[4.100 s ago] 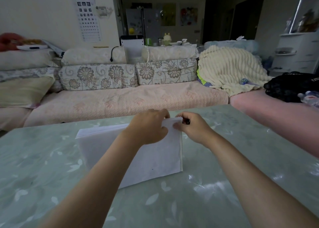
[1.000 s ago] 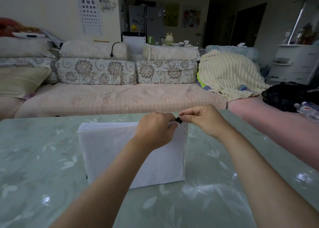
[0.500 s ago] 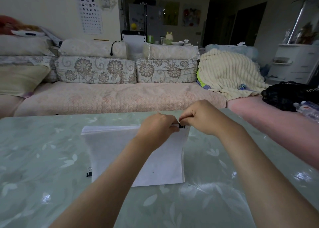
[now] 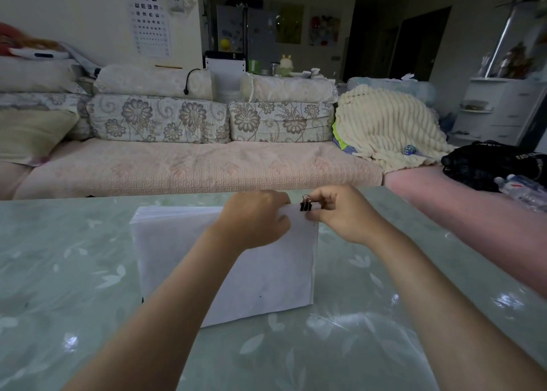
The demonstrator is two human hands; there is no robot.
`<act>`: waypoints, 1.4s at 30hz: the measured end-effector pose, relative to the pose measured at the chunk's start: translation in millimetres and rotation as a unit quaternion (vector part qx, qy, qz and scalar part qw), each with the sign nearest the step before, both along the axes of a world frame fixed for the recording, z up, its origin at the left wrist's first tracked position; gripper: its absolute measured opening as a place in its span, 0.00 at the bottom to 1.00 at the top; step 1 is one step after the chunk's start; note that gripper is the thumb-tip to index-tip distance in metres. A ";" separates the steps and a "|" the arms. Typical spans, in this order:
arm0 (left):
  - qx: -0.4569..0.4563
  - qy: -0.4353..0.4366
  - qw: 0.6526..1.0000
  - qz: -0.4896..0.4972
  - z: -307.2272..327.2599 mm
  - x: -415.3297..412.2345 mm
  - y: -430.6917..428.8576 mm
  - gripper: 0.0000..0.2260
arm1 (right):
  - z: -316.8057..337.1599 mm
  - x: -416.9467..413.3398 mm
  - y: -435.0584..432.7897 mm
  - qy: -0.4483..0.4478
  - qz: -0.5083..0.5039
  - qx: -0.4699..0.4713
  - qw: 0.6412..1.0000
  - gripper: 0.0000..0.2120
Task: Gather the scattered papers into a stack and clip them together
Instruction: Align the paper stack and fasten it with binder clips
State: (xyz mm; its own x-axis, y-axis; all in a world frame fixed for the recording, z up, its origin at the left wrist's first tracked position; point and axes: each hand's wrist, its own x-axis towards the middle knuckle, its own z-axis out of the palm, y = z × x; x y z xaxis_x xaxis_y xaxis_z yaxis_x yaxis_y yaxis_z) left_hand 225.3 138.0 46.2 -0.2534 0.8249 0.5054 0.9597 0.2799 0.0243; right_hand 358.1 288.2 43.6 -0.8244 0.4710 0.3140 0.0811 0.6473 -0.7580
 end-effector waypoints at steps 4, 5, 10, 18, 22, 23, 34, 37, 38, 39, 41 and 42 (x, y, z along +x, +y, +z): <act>-0.008 0.020 1.000 -0.003 -0.3 0.4 -0.5 0.08 | 3.3 0.5 -3.5 0.064 -0.024 0.034 0.997 0.05; -0.006 0.024 1.000 -0.007 -0.9 0.3 -0.4 0.08 | 5.3 -0.1 -4.6 0.085 -0.025 0.043 0.995 0.04; -0.001 0.026 0.999 -0.033 -2.2 -0.9 -2.2 0.08 | 10.3 -0.9 -4.4 0.065 -0.015 0.020 0.998 0.06; 0.026 0.063 0.993 -0.094 -7.2 2.9 -5.6 0.08 | 9.2 -8.8 0.6 -0.050 -0.044 -0.156 0.986 0.07; 0.032 0.077 0.992 -0.098 -8.8 3.5 -4.3 0.08 | 11.4 -8.8 -3.3 -0.079 -0.066 -0.179 0.978 0.05; 0.032 0.081 0.991 -0.099 -9.3 3.7 -3.9 0.08 | 10.6 -8.7 -3.3 -0.094 -0.066 -0.189 0.975 0.07; 0.015 0.047 0.996 -0.069 -6.5 1.1 0.7 0.09 | 1.5 9.6 0.9 -0.034 0.025 -0.069 0.997 0.11; 0.010 0.050 0.996 -0.068 -6.1 -0.7 0.1 0.10 | -1.8 8.9 -0.1 -0.023 0.014 -0.017 1.000 0.11; 0.007 0.050 0.997 -0.065 -6.1 -0.5 -0.2 0.10 | -3.3 7.9 -1.1 -0.013 -0.006 -0.001 1.000 0.12; 0.001 0.050 0.997 -0.061 -5.8 0.2 -0.3 0.11 | -3.5 7.0 -2.3 -0.007 -0.021 0.014 1.000 0.12; -0.008 0.048 0.997 -0.056 -3.9 1.6 -1.0 0.11 | -3.8 5.6 -3.7 -0.004 -0.028 0.013 1.000 0.12; -0.012 0.047 0.998 -0.049 -2.3 1.0 -2.9 0.11 | -2.8 5.6 -4.3 -0.007 -0.028 0.014 0.999 0.11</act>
State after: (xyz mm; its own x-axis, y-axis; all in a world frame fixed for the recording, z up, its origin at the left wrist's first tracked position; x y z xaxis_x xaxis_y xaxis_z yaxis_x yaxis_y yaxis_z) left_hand 226.3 135.1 43.8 -0.1233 0.8556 0.5027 0.9803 0.1838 -0.0725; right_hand 363.7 283.9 40.9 -0.8011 0.5085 0.3157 0.1290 0.6617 -0.7386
